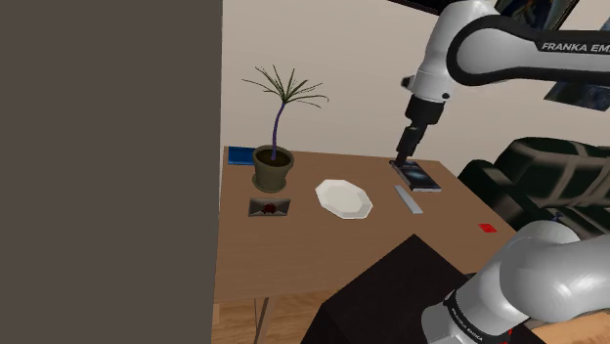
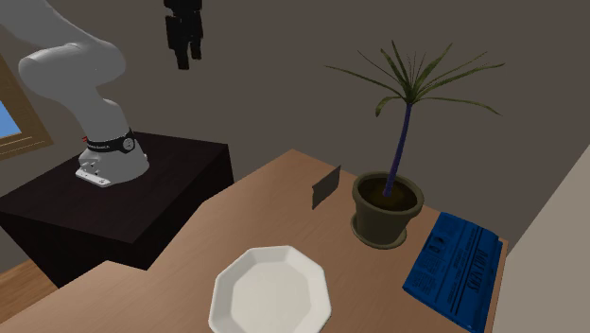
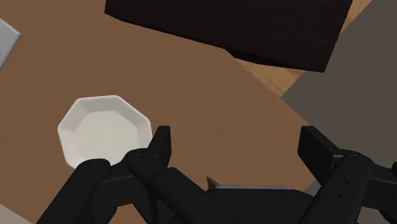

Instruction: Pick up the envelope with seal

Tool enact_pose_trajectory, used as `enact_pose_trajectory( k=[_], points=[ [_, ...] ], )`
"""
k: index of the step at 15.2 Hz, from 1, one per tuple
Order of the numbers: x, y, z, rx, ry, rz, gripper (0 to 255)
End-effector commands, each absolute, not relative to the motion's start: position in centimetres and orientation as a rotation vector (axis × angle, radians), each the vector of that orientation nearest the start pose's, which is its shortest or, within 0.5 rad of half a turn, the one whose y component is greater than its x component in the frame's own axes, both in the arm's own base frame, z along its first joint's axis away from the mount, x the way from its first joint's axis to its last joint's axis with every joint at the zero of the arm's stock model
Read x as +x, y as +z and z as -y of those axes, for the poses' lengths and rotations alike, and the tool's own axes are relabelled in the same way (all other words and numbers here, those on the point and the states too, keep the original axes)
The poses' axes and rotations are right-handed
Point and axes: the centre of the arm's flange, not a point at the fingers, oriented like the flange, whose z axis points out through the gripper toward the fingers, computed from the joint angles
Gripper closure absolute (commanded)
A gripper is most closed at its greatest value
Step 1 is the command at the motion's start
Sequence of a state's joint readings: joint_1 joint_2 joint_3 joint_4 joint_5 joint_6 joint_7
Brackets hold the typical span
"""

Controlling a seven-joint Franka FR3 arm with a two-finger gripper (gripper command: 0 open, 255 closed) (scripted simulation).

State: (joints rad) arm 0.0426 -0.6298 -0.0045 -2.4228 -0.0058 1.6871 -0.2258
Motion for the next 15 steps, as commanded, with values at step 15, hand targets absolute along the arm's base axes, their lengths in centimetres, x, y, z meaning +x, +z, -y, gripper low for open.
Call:
enact_pose_trajectory(
  k=[15],
  points=[
    [49.2,36.8,-3.9,-2.973,0.117,0.948,0]
  ],
)
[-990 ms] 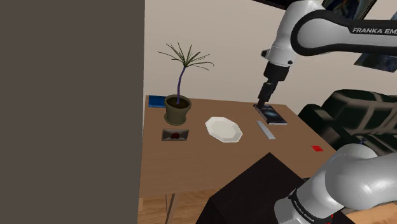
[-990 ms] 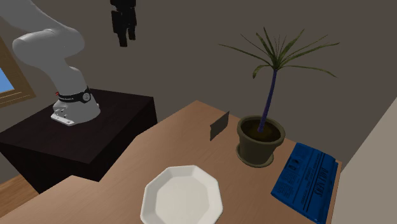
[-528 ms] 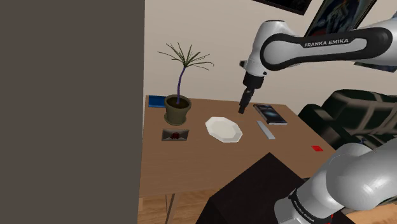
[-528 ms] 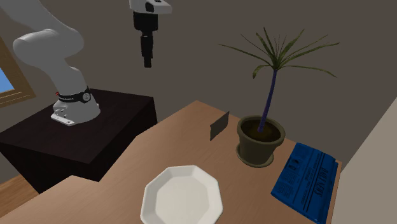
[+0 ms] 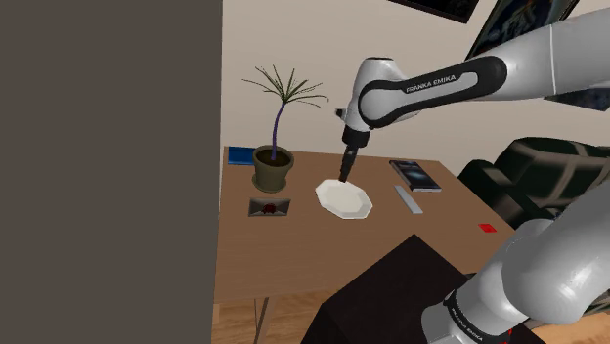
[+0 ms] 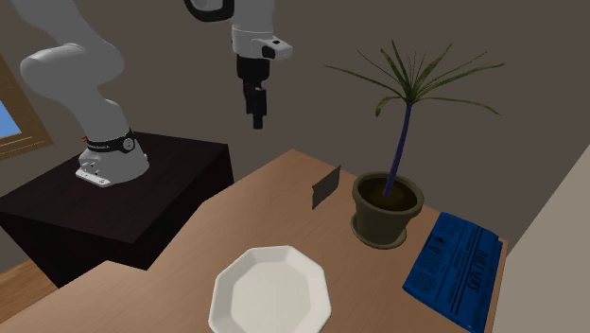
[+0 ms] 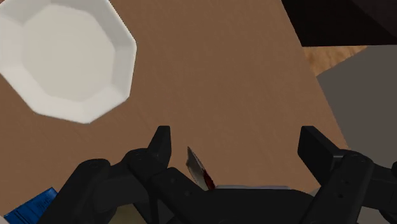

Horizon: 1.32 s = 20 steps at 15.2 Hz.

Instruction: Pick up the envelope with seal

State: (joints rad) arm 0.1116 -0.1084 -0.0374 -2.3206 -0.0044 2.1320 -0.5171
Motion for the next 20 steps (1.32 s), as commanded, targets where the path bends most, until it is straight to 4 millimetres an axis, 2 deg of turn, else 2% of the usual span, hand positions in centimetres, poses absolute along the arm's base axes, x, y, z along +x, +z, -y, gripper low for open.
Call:
enact_pose_trajectory(
  k=[1,10,20],
  points=[
    [50.1,35.9,-4.2,-2.962,0.114,0.981,0],
    [57.6,27.7,-8.1,-2.846,0.087,1.264,0],
    [64.9,18.9,-14.2,-2.686,0.056,1.564,0]
  ],
)
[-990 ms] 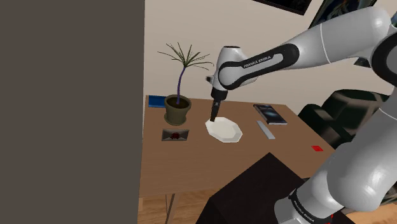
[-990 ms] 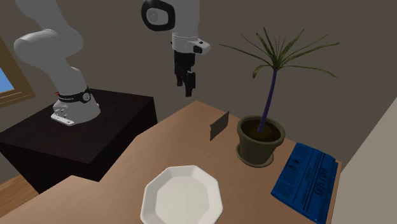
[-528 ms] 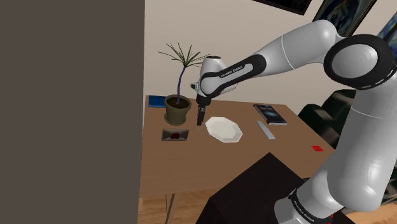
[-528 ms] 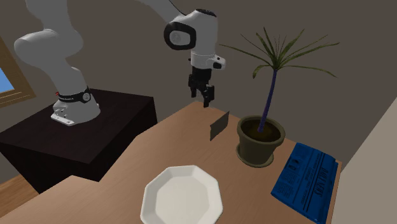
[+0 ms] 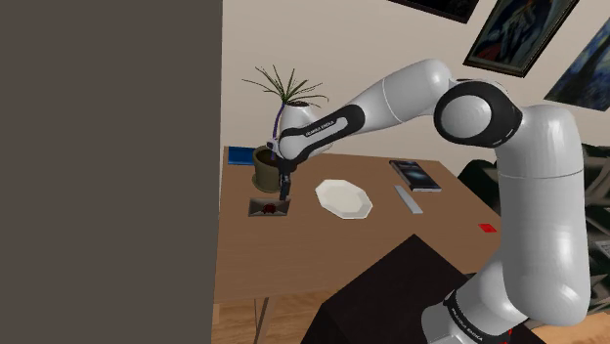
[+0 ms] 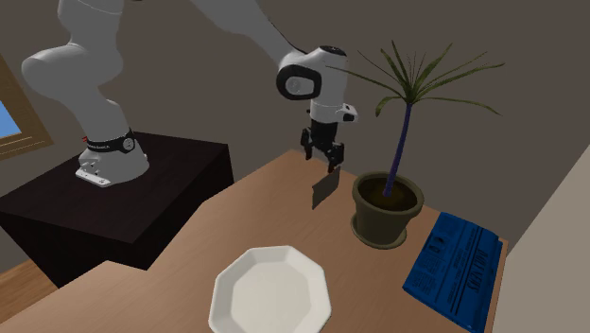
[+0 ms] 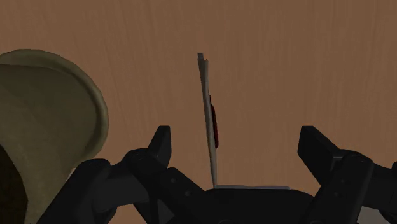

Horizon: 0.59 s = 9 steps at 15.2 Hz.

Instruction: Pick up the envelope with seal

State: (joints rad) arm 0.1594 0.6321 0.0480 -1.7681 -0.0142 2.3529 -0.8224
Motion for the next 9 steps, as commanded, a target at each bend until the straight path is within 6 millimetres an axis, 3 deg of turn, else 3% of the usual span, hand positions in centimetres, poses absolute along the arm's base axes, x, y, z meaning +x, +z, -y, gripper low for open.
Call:
enact_pose_trajectory(
  k=[1,4,9],
  points=[
    [65.6,18.0,-14.9,-2.668,0.053,1.593,0],
    [67.1,15.9,-16.7,-2.623,0.045,1.664,0],
    [67.1,13.3,-16.7,-2.623,0.045,1.664,0]
  ],
)
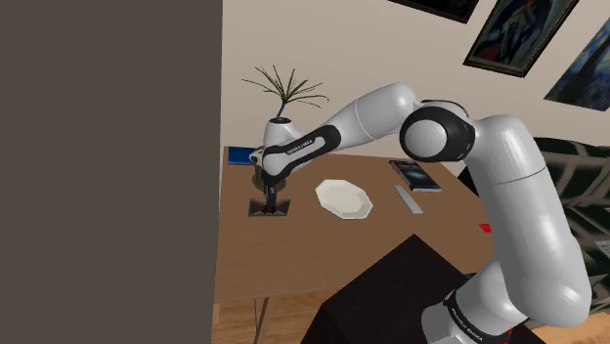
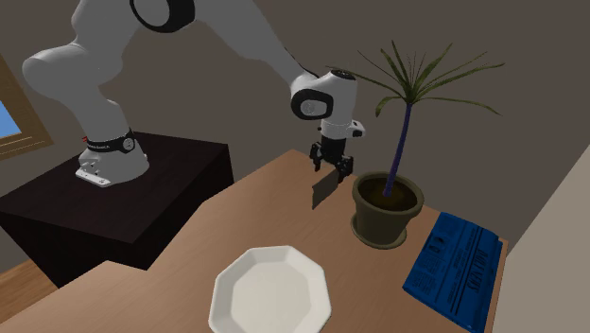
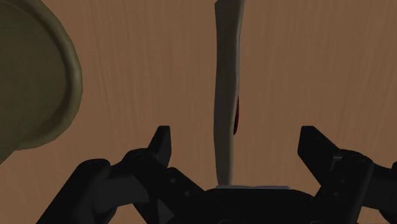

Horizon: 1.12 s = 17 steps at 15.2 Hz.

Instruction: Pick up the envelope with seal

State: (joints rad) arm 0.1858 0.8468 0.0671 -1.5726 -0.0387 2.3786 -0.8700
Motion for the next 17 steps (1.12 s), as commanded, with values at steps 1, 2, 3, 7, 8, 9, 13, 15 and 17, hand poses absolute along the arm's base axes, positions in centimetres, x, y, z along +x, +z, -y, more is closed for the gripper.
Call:
enact_pose_trajectory(
  k=[1,2,3,7,8,9,13,15,17],
  points=[
    [67.1,12.7,-16.7,-2.623,0.045,1.664,0],
    [67.1,12.2,-16.7,-2.623,0.045,1.664,0],
    [67.1,11.9,-16.7,-2.623,0.045,1.664,0],
    [67.1,11.9,-16.7,-2.623,0.046,1.664,255],
    [67.1,11.9,-16.7,-2.623,0.046,1.664,255],
    [67.1,11.9,-16.7,-2.623,0.046,1.664,255],
    [67.1,11.9,-16.7,-2.623,0.046,1.664,255],
    [67.1,12.4,-16.7,-2.623,0.045,1.664,255],
    [67.1,13.5,-16.7,-2.623,0.045,1.664,255]
  ],
)
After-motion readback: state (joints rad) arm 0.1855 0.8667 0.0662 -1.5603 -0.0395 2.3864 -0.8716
